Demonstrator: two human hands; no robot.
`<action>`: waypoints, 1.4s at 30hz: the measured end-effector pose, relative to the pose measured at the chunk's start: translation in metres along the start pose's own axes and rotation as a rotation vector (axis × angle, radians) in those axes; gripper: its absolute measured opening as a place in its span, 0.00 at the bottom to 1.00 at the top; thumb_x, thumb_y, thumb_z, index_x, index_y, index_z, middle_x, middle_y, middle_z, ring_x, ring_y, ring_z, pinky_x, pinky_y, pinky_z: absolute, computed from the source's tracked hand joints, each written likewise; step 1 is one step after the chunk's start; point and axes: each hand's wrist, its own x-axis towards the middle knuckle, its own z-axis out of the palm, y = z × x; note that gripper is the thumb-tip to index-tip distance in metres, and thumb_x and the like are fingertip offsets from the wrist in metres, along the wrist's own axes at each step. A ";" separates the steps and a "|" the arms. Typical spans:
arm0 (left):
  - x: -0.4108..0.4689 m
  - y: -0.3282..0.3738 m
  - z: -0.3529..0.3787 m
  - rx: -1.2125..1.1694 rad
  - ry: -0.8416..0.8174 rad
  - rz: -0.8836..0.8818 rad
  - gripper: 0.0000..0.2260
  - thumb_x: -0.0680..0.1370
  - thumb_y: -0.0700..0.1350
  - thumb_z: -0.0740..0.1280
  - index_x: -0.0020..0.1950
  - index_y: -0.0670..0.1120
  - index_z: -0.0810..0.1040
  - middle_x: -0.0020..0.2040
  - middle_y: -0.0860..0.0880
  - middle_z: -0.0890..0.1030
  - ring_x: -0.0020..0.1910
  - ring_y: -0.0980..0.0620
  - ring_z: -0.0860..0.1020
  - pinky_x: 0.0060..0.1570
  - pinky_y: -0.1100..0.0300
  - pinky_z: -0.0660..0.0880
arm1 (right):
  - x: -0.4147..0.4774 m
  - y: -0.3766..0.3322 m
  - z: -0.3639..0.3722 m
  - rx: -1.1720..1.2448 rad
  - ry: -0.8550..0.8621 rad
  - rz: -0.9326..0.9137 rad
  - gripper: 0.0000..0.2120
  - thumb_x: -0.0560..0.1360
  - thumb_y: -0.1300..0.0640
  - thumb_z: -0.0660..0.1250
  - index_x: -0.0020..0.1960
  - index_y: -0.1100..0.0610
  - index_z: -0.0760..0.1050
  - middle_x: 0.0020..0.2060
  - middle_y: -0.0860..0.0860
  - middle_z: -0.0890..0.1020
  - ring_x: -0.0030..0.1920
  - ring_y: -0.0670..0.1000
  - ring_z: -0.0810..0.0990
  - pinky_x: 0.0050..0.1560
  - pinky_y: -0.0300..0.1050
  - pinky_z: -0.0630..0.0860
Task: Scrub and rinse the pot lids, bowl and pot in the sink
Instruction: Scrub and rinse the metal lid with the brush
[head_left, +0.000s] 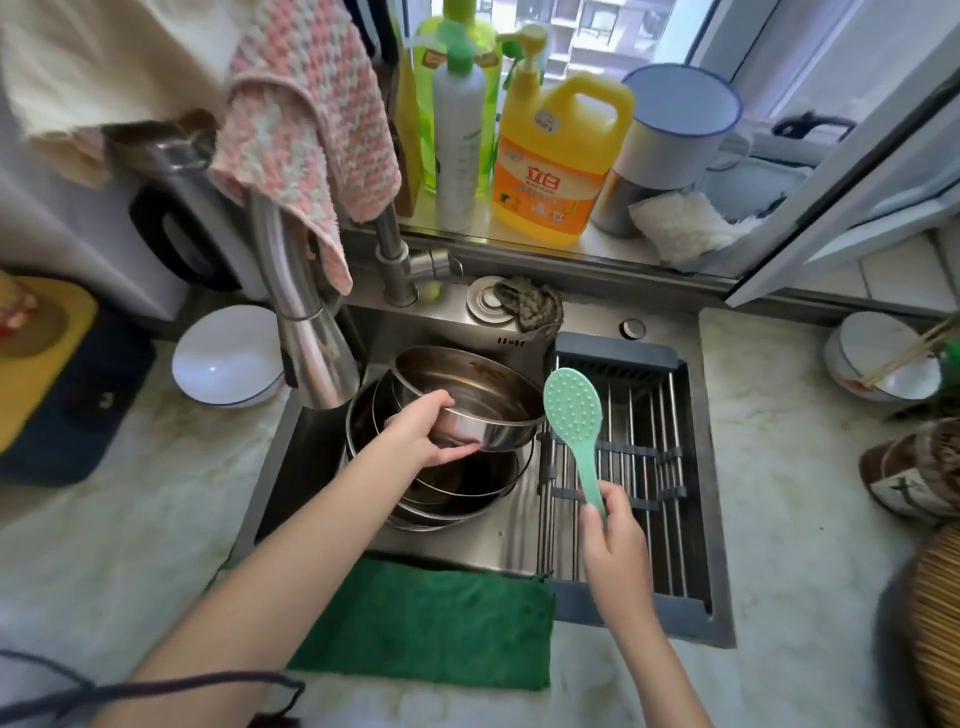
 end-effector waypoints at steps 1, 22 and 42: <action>0.003 0.000 -0.002 0.004 0.023 0.011 0.18 0.71 0.32 0.64 0.60 0.40 0.70 0.55 0.38 0.74 0.50 0.38 0.76 0.31 0.37 0.76 | -0.002 -0.001 -0.001 -0.003 0.005 -0.002 0.10 0.81 0.61 0.57 0.48 0.47 0.70 0.29 0.49 0.70 0.25 0.44 0.66 0.28 0.44 0.62; -0.087 -0.031 -0.126 0.042 -0.122 0.286 0.20 0.65 0.33 0.62 0.56 0.41 0.73 0.44 0.43 0.78 0.43 0.46 0.77 0.32 0.50 0.80 | 0.131 -0.107 0.006 0.012 0.002 -0.072 0.12 0.80 0.59 0.59 0.43 0.55 0.78 0.33 0.49 0.76 0.32 0.45 0.71 0.30 0.37 0.67; -0.109 -0.044 -0.171 0.046 0.009 0.481 0.32 0.59 0.38 0.64 0.65 0.41 0.68 0.58 0.36 0.76 0.46 0.42 0.78 0.31 0.53 0.78 | 0.254 -0.165 0.110 -0.231 -0.225 -0.162 0.17 0.81 0.60 0.55 0.68 0.59 0.70 0.50 0.58 0.79 0.37 0.53 0.77 0.30 0.38 0.71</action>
